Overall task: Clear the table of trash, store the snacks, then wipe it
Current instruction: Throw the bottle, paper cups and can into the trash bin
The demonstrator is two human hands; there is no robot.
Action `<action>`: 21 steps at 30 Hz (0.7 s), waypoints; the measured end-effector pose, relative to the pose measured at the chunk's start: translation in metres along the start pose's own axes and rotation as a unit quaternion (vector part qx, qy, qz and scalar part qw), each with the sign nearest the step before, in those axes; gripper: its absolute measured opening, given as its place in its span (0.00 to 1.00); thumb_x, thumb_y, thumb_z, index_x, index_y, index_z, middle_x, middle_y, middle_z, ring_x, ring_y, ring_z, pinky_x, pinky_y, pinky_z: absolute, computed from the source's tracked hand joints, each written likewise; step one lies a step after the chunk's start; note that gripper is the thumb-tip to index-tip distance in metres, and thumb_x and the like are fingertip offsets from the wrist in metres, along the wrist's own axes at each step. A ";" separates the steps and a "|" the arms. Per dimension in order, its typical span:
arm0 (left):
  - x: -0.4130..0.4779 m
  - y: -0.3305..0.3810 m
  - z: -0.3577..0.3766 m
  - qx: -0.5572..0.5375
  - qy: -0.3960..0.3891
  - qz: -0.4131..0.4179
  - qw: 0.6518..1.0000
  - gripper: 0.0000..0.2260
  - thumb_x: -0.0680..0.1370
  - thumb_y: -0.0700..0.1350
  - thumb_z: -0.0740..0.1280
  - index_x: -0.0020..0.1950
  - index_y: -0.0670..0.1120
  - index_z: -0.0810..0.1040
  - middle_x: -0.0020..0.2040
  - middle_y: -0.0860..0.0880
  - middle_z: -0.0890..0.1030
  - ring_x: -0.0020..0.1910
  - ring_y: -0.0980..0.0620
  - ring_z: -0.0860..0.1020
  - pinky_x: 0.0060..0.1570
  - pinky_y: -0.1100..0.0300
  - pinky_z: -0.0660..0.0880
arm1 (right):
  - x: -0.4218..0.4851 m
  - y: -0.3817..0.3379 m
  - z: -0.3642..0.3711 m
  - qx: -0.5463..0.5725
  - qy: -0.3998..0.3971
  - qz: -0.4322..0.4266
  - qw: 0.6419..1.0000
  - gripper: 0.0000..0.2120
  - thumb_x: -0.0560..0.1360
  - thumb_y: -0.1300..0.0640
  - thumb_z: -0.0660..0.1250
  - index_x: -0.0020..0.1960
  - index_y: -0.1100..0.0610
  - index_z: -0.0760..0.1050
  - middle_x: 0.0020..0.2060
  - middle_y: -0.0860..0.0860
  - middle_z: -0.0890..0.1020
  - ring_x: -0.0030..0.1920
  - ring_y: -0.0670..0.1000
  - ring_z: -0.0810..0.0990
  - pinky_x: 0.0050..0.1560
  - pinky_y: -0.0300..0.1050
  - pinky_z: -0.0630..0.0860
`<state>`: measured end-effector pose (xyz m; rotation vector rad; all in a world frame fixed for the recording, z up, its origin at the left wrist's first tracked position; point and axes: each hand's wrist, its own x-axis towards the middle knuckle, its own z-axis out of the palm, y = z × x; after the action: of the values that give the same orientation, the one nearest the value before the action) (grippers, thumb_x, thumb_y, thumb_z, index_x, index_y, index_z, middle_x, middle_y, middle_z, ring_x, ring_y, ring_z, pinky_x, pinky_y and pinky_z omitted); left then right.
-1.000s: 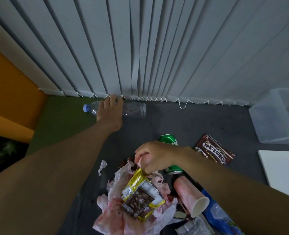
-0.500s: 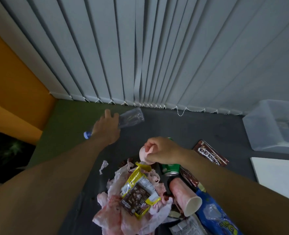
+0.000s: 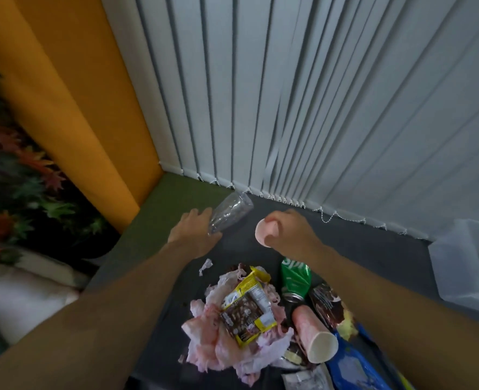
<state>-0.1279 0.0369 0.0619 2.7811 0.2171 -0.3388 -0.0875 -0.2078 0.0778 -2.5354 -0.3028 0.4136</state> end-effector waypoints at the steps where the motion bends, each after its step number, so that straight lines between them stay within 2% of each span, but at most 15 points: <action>1: -0.010 -0.002 -0.003 -0.002 0.005 -0.009 1.000 0.29 0.76 0.59 0.67 0.73 0.51 0.63 0.63 0.44 0.73 0.63 0.43 0.73 0.61 0.44 0.74 | -0.002 -0.003 -0.003 -0.002 0.002 -0.010 1.000 0.20 0.68 0.52 0.72 0.59 0.44 0.77 0.53 0.49 0.72 0.55 0.54 0.75 0.51 0.42 0.68; 7: -0.072 -0.011 -0.017 -0.008 0.043 -0.085 0.995 0.28 0.76 0.61 0.67 0.71 0.50 0.65 0.62 0.46 0.75 0.59 0.43 0.76 0.58 0.47 0.75 | -0.013 -0.028 -0.010 -0.013 0.016 -0.080 0.997 0.25 0.67 0.51 0.75 0.63 0.48 0.76 0.58 0.50 0.77 0.59 0.54 0.76 0.60 0.47 0.73; 10: -0.103 -0.015 -0.018 -0.015 0.054 -0.128 0.990 0.29 0.75 0.62 0.66 0.71 0.50 0.66 0.64 0.47 0.74 0.60 0.43 0.76 0.58 0.48 0.75 | -0.021 -0.040 -0.010 -0.010 0.016 -0.124 0.992 0.26 0.67 0.52 0.75 0.63 0.50 0.75 0.58 0.50 0.78 0.58 0.54 0.77 0.58 0.47 0.74; 14: -0.146 -0.020 -0.013 -0.027 0.063 -0.184 0.981 0.30 0.75 0.63 0.67 0.71 0.51 0.64 0.64 0.48 0.75 0.60 0.42 0.77 0.58 0.46 0.75 | -0.033 -0.055 -0.003 -0.010 -0.001 -0.158 0.987 0.26 0.68 0.52 0.75 0.65 0.49 0.74 0.60 0.52 0.74 0.58 0.55 0.76 0.60 0.47 0.73; 19: -0.202 -0.021 -0.002 -0.044 0.099 -0.239 0.965 0.27 0.75 0.62 0.67 0.68 0.52 0.66 0.62 0.49 0.76 0.58 0.43 0.78 0.55 0.49 0.75 | -0.052 -0.075 0.016 -0.014 -0.038 -0.221 0.974 0.26 0.69 0.52 0.74 0.66 0.49 0.74 0.60 0.52 0.74 0.58 0.55 0.75 0.57 0.46 0.72; 21: -0.225 -0.024 0.003 -0.038 0.106 -0.263 0.958 0.27 0.75 0.62 0.66 0.69 0.51 0.67 0.62 0.48 0.77 0.59 0.44 0.78 0.56 0.48 0.75 | -0.060 -0.085 0.026 -0.020 -0.054 -0.244 0.968 0.25 0.69 0.52 0.74 0.66 0.49 0.74 0.60 0.52 0.74 0.59 0.55 0.75 0.57 0.47 0.73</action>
<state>-0.3487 0.0338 0.1100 2.6388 1.0078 -0.1446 -0.1632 -0.1431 0.1173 -2.3675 -0.9590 0.3508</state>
